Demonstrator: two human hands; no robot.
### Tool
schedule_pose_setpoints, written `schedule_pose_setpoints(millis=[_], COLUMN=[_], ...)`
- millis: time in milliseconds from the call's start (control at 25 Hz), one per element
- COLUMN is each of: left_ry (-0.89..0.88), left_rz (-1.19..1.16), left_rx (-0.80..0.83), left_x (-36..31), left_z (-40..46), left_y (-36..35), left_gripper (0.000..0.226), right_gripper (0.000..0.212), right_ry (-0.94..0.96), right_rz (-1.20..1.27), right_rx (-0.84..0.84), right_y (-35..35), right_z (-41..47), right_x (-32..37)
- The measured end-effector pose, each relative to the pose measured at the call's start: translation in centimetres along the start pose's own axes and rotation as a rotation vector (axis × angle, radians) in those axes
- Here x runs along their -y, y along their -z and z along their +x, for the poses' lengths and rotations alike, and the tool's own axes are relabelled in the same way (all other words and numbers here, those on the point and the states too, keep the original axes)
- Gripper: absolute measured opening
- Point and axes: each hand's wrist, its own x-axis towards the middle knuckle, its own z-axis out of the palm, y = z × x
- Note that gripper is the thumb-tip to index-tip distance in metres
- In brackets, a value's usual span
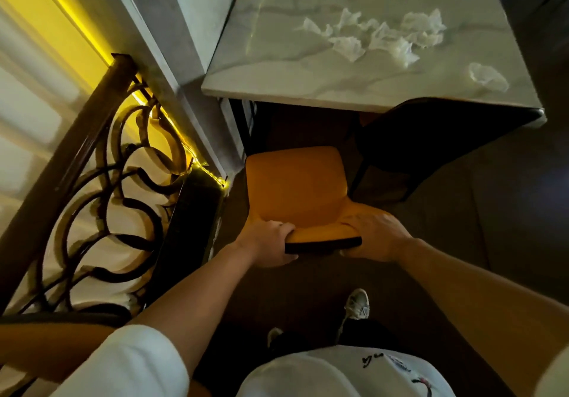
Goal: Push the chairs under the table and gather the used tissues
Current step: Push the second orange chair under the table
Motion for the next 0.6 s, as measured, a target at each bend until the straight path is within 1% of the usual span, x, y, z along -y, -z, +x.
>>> schedule_pose_setpoints(millis=[160, 240, 360, 520, 600], left_ry=[-0.047, -0.088, -0.134, -0.122, -0.143], left_rz=[0.007, -0.032, -0.033, -0.047, -0.035], left_rx=[0.028, 0.014, -0.037, -0.063, -0.096], left_x=[1.8, 3.0, 5.5, 7.8, 8.4], left_z=[-0.1, -0.3, -0.4, 0.0, 0.4], left_y=[0.4, 1.0, 2.1, 3.0, 2.9], left_gripper=[0.065, 0.060, 0.052, 0.059, 0.063], right_gripper=[0.083, 0.079, 0.067, 0.069, 0.068], right_ry=[-0.062, -0.055, -0.017, -0.061, -0.064], right_rz=[-0.034, -0.067, -0.089, -0.119, -0.139], right_rx=[0.001, 0.014, -0.003, -0.072, -0.084], right_y=[-0.3, 0.0, 0.3, 0.7, 0.9], right_z=[0.7, 1.5, 2.9, 4.2, 4.5], right_x=[1.6, 2.6, 4.5, 5.6, 5.5])
